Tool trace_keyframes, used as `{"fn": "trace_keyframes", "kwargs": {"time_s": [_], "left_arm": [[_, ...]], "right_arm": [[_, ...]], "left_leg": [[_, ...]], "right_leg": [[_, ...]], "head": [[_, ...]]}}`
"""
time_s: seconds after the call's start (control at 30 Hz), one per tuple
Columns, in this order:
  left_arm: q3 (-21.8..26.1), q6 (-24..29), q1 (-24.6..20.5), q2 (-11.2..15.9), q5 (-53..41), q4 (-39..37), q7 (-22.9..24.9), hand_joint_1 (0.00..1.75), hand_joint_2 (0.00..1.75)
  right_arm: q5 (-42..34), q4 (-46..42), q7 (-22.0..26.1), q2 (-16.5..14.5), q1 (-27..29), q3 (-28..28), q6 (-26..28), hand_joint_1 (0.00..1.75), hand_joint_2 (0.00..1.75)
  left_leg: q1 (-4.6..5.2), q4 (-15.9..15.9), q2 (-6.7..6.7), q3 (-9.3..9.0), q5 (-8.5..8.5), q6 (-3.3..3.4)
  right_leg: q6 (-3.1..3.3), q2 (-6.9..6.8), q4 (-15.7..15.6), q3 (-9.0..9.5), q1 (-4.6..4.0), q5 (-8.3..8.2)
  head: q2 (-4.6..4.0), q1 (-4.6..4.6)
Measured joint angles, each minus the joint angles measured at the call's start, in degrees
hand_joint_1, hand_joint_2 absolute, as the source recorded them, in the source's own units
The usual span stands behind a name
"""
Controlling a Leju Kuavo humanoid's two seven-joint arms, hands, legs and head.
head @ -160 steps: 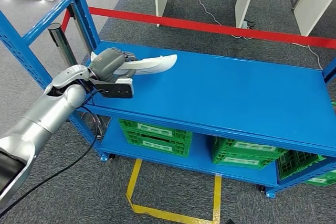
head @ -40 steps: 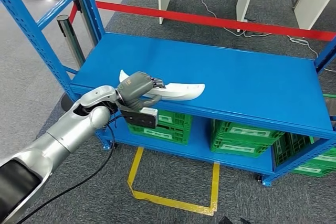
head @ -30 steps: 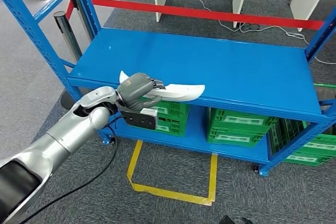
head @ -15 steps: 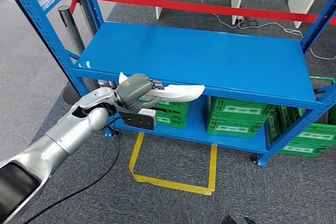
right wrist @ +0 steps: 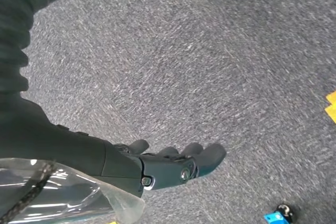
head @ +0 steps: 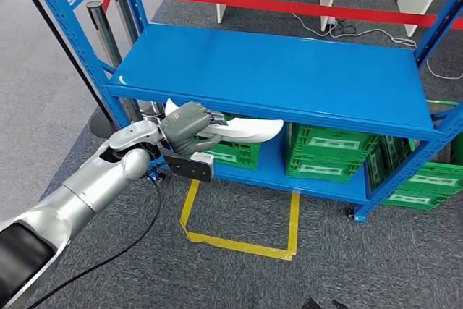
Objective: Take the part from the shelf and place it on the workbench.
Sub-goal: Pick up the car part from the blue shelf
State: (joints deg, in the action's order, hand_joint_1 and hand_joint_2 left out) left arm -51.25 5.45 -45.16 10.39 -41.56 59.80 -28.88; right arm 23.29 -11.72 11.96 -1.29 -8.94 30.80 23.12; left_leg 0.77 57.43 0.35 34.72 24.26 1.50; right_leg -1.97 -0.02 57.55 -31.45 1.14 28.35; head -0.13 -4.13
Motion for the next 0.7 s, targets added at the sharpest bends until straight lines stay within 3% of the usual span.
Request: {"fn": "trace_keyframes", "kwargs": {"time_s": [0.07,0.1,0.27,0.43,0.53,0.6,0.67,0.7], "left_arm": [[0.0,0.0,0.0,0.2,0.0,0.0,0.0,1.75,1.75],[0.0,0.0,0.0,0.2,0.0,0.0,0.0,1.75,1.75],[0.0,0.0,0.0,0.6,0.1,0.0,0.0,1.75,1.75],[0.0,0.0,0.0,1.0,0.1,0.0,0.0,1.75,1.75],[0.1,0.1,0.0,1.0,0.2,0.2,0.0,1.75,1.75],[0.1,0.1,-0.1,1.0,0.2,0.3,-0.1,1.75,1.75],[0.0,0.1,0.1,1.0,0.2,0.3,-0.1,1.75,1.75],[0.0,0.1,0.3,0.9,0.2,0.3,-0.1,1.75,1.75]], "right_arm": [[0.1,0.0,0.2,0.0,0.1,0.0,-0.1,0.0,1.75],[0.0,0.0,0.3,0.0,0.1,0.0,-0.2,0.0,1.75],[-0.6,0.0,0.8,0.0,0.1,-0.6,-1.1,0.0,1.75],[-0.9,0.0,0.4,0.0,0.0,-1.2,-1.5,0.0,1.75],[-0.9,0.0,0.1,0.0,0.0,-1.4,-1.6,0.0,1.75],[-1.0,0.0,0.0,0.0,0.0,-1.7,-1.7,0.0,1.75],[-1.0,0.0,0.0,0.0,0.1,-1.8,-1.9,0.0,1.75],[-1.0,0.0,0.0,0.0,0.1,-1.8,-2.0,0.0,1.75]], "left_leg": [[0.06,0.0,-0.04,0.15,-0.22,0.8],[0.05,-0.1,-0.05,0.19,-0.42,0.86],[-0.14,-0.5,-0.04,0.29,-1.08,-0.08],[-0.03,-0.1,-0.1,0.76,-1.02,0.07],[-0.38,-1.9,0.3,0.02,-1.88,0.3],[-0.81,-3.2,0.85,-0.42,-2.53,0.37],[-0.87,-3.1,1.29,-0.1,-2.6,0.46],[-0.88,-2.9,1.54,0.09,-2.55,0.39]], "right_leg": [[0.18,0.0,-0.2,-0.15,-0.02,-0.09],[0.32,0.01,-0.1,-0.24,-0.09,-0.18],[0.9,0.0,0.0,-0.64,-0.35,-0.53],[0.64,-0.14,-0.1,-0.85,-0.08,-0.82],[0.14,0.04,0.0,-1.2,-0.28,-0.35],[-0.19,0.09,4.2,-3.38,-0.36,2.24],[-0.7,0.06,11.6,-7.09,-0.17,5.4],[-0.96,0.04,14.1,-8.44,-0.03,5.97]], "head": [[0.0,-0.08],[0.0,-0.1],[0.0,-0.1],[0.0,-0.11],[0.0,-0.04],[0.0,0.09],[0.0,0.11],[0.0,0.1]]}}
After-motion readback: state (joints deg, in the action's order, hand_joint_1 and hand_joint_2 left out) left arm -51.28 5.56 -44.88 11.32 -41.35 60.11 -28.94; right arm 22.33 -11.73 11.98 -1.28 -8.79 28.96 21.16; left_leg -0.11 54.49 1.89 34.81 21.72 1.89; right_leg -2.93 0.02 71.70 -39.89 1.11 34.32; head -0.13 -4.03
